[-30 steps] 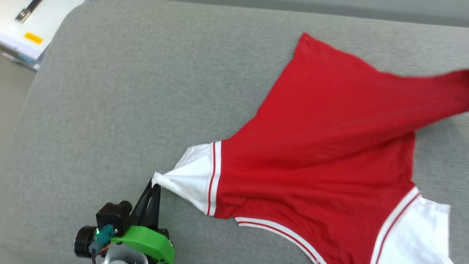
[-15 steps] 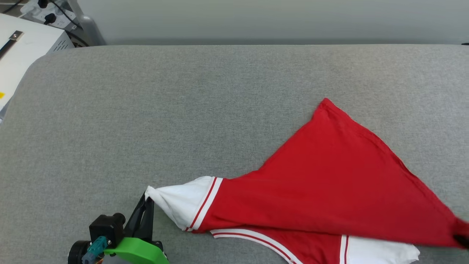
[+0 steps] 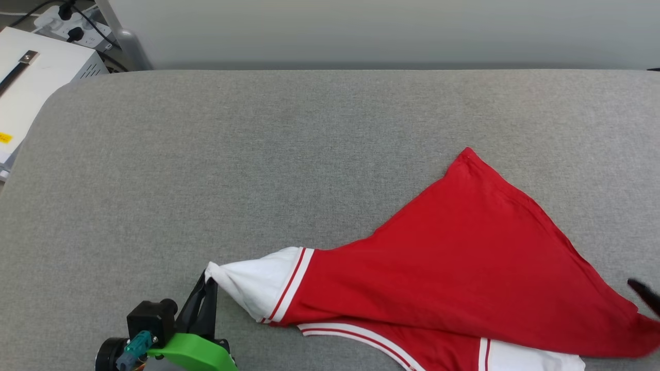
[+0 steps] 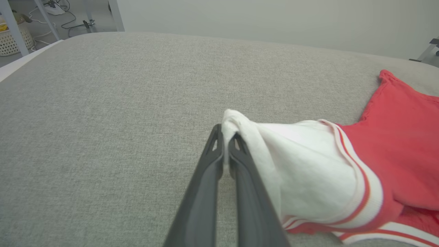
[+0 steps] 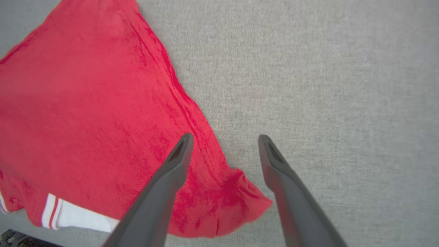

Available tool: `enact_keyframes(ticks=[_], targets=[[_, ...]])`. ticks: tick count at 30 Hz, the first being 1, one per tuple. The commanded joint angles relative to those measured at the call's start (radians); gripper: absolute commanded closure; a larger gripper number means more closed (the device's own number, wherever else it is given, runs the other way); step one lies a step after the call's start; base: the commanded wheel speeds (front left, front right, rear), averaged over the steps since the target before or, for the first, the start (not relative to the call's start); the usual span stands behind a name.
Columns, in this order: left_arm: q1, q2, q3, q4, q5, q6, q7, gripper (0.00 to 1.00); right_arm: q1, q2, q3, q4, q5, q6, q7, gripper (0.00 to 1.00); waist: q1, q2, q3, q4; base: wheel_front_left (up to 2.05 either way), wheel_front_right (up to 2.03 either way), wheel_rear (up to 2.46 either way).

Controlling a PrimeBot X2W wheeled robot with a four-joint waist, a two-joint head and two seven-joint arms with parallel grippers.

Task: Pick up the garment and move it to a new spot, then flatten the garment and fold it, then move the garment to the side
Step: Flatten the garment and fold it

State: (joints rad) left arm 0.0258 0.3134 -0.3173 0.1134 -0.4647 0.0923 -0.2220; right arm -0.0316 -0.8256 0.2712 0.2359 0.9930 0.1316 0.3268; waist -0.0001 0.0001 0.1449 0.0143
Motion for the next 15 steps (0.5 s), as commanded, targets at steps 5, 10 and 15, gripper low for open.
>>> enact_keyframes(ticks=[5,10,15], targets=[[-0.007,0.007,-0.011,-0.023,0.011,0.007,0.008,1.00,-0.129,-0.047,-0.080,-0.138,-0.050,-0.001,0.015,0.00,0.0001,-0.0001,0.022,0.032,0.00,0.00,0.00],[-0.046,0.002,-0.026,-0.035,0.021,0.002,0.009,1.00,-0.314,-0.042,-0.045,-0.230,-0.098,-0.001,0.161,0.00,0.0001,-0.0001,0.070,0.068,0.00,0.00,0.00],[-0.094,-0.010,-0.048,-0.030,0.034,-0.011,0.006,1.00,-0.512,0.002,0.079,-0.214,-0.147,-0.001,0.363,0.00,0.0001,-0.0001,0.119,0.107,0.00,0.00,0.00]])
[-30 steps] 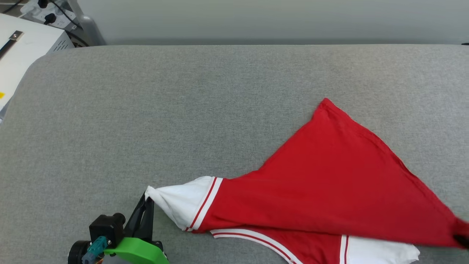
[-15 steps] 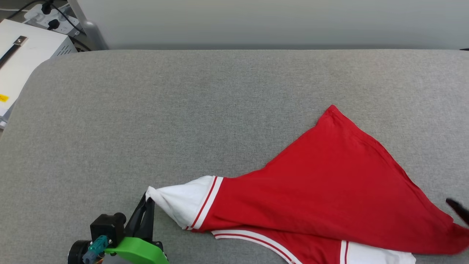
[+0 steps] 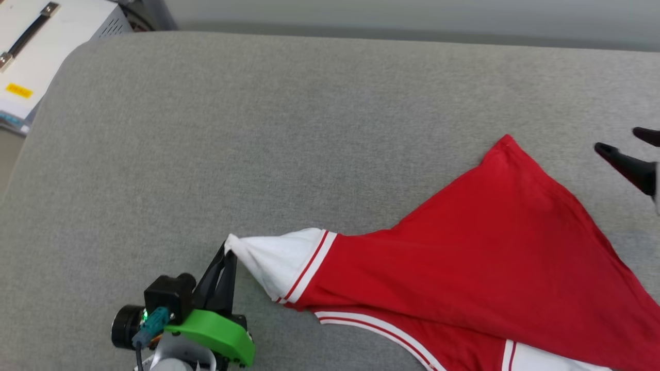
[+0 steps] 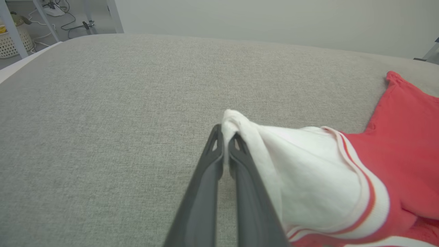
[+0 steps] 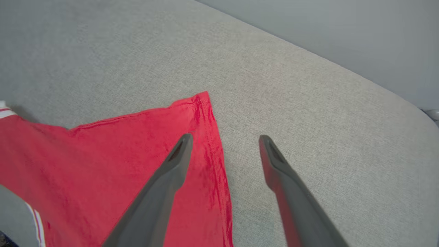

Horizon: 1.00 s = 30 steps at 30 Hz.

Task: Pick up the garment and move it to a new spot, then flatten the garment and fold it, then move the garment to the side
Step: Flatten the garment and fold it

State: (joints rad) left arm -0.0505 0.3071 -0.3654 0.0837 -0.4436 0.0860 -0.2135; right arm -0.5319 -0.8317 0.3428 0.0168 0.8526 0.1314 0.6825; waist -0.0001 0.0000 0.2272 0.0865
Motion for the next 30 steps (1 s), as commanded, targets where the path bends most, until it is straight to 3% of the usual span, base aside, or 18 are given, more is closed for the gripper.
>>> enact_keyframes(ticks=[1,6,9,17,23,24,25,30], targets=[[-0.029,-0.007,-0.004,0.001,0.016,-0.008,-0.004,1.00,-0.053,0.025,0.036,0.022,-0.013,-0.001,0.059,0.00,0.0001,0.0000,0.048,0.042,0.00,0.00,0.00],[-0.075,-0.026,-0.022,0.012,0.026,-0.021,-0.014,1.00,-0.212,0.073,0.165,0.123,-0.069,-0.001,0.240,0.00,0.0001,0.0000,0.101,0.076,0.00,0.00,0.00],[-0.106,-0.040,-0.032,0.021,0.032,-0.028,-0.021,1.00,-0.285,0.114,0.191,0.214,-0.087,-0.001,0.275,0.00,0.0001,0.0000,0.133,0.099,0.00,0.00,0.00],[-0.161,-0.070,-0.040,0.050,0.042,-0.043,-0.037,1.00,-0.330,0.168,0.272,0.408,-0.109,-0.001,0.235,0.00,0.0001,0.0000,0.185,0.129,0.00,0.00,0.00],[-0.174,-0.087,-0.042,0.080,0.046,-0.055,-0.044,1.00,-0.280,0.169,0.364,0.471,-0.062,-0.001,0.172,0.00,0.0001,0.0000,0.190,0.128,0.00,0.00,0.00],[-0.175,-0.088,-0.041,0.086,0.047,-0.058,-0.045,1.00,-0.280,0.166,0.372,0.470,-0.054,-0.001,0.145,0.66,0.0001,0.0000,0.185,0.125,0.00,0.00,0.00],[-0.174,-0.088,-0.040,0.091,0.047,-0.059,-0.045,1.00,-0.284,0.164,0.376,0.467,-0.049,-0.001,0.116,1.00,0.0001,0.0000,0.180,0.121,0.00,0.00,0.00],[-0.166,-0.080,-0.028,0.110,0.051,-0.065,-0.047,1.00,-0.323,0.145,0.367,0.459,-0.023,-0.001,-0.072,1.00,0.0001,0.0000,0.118,0.098,0.00,0.00,0.00]])
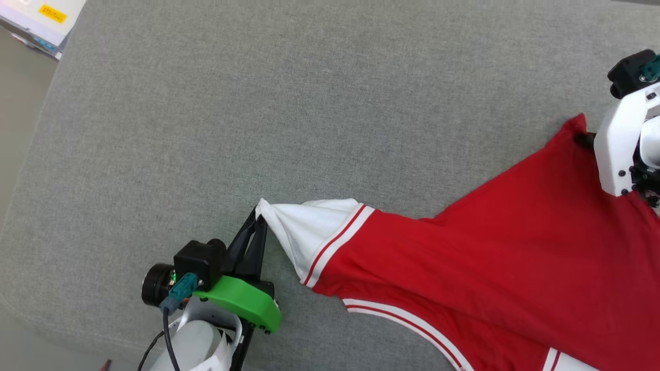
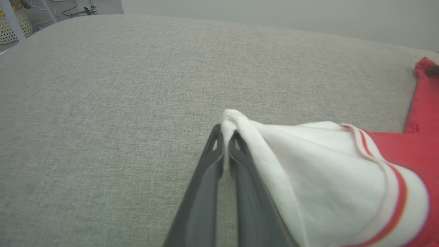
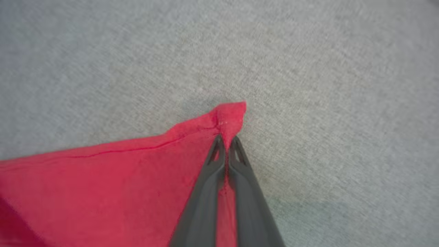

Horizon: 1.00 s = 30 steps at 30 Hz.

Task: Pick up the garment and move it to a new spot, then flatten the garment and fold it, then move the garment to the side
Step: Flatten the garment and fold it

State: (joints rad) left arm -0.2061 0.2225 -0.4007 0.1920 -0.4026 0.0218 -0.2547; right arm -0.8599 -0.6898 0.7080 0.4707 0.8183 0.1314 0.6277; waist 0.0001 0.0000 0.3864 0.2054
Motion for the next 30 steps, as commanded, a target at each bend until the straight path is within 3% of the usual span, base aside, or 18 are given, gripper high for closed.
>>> enact_keyframes(ticks=[1,9,15,23,30], targets=[[-0.007,0.009,0.014,0.002,0.011,0.002,-0.006,1.00,0.000,0.003,-0.008,0.004,0.022,-0.001,-0.055,1.00,-0.0001,0.0000,-0.058,-0.027,0.00,0.00,0.00],[-0.004,0.088,0.059,-0.064,0.019,0.002,0.004,1.00,0.002,-0.036,-0.029,-0.067,0.085,-0.001,-0.284,1.00,-0.0001,0.0000,-0.208,-0.081,0.00,0.00,0.00],[-0.115,0.153,0.073,-0.171,0.040,-0.017,0.075,1.00,0.026,-0.078,-0.073,-0.141,0.113,-0.001,-0.418,1.00,-0.0001,0.0000,-0.292,-0.108,0.00,0.00,0.00],[-0.356,0.210,0.087,-0.248,0.050,-0.065,0.190,1.00,0.025,-0.084,-0.160,-0.214,0.097,-0.001,-0.477,1.00,-0.0001,0.0000,-0.310,-0.152,0.00,0.00,0.00],[-0.643,0.212,0.076,-0.210,0.046,-0.111,0.259,1.00,-0.051,-0.050,-0.267,-0.241,0.037,-0.001,-0.447,1.00,-0.0001,0.0000,-0.221,-0.182,0.00,0.00,0.00]])
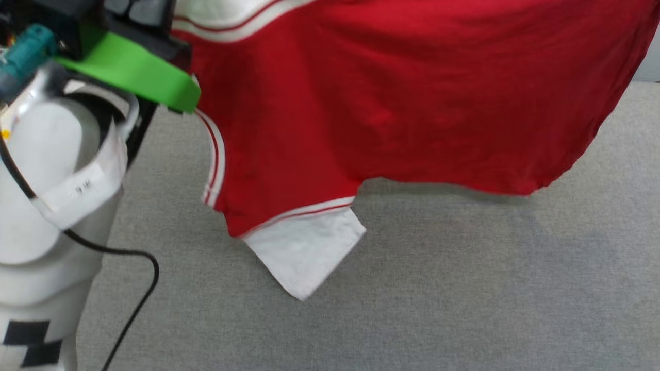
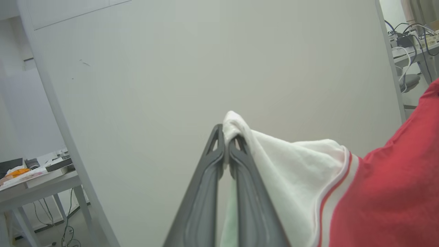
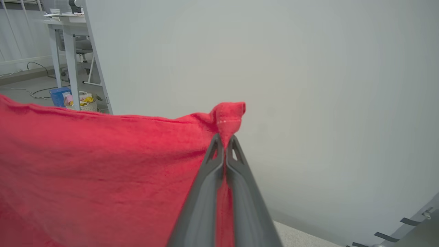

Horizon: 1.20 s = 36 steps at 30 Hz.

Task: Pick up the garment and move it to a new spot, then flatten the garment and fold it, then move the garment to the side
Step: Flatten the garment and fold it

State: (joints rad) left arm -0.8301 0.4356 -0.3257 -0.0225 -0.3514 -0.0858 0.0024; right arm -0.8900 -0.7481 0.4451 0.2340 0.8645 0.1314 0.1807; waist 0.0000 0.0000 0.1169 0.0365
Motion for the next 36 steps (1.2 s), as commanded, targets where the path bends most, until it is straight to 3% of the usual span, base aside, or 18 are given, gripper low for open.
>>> enact_keyframes(ticks=[1,6,13,21,29,36], targets=[[-0.058,-0.007,-0.001,0.017,-0.013,-0.008,0.008,1.00,-0.040,0.015,-0.018,-0.005,-0.020,-0.001,0.008,1.00,0.0000,0.0000,0.069,-0.015,0.00,0.00,0.00],[-0.320,-0.027,-0.027,0.109,-0.018,-0.029,0.040,1.00,-0.206,0.052,-0.092,0.006,-0.113,-0.001,0.036,1.00,0.0000,0.0000,0.216,-0.024,0.00,0.00,0.00],[-0.716,-0.032,-0.063,0.285,0.006,-0.041,0.048,1.00,-0.536,0.123,-0.138,0.122,-0.265,-0.001,0.044,1.00,0.0000,0.0000,0.406,-0.033,0.00,0.00,0.00],[-1.036,-0.036,-0.113,0.512,0.026,-0.044,-0.020,1.00,-0.862,0.197,-0.092,0.329,-0.397,-0.001,-0.042,1.00,0.0000,0.0000,0.493,-0.038,0.00,0.00,0.00],[-1.161,-0.035,-0.176,0.653,-0.026,-0.045,-0.090,1.00,-0.992,0.222,-0.007,0.479,-0.399,-0.001,-0.123,1.00,0.0000,0.0000,0.514,-0.040,0.00,0.00,0.00],[-1.103,-0.019,-0.249,0.741,-0.077,-0.045,-0.151,1.00,-0.959,0.241,0.061,0.578,-0.354,-0.001,-0.193,1.00,0.0000,0.0000,0.520,-0.036,0.00,0.00,0.00]])
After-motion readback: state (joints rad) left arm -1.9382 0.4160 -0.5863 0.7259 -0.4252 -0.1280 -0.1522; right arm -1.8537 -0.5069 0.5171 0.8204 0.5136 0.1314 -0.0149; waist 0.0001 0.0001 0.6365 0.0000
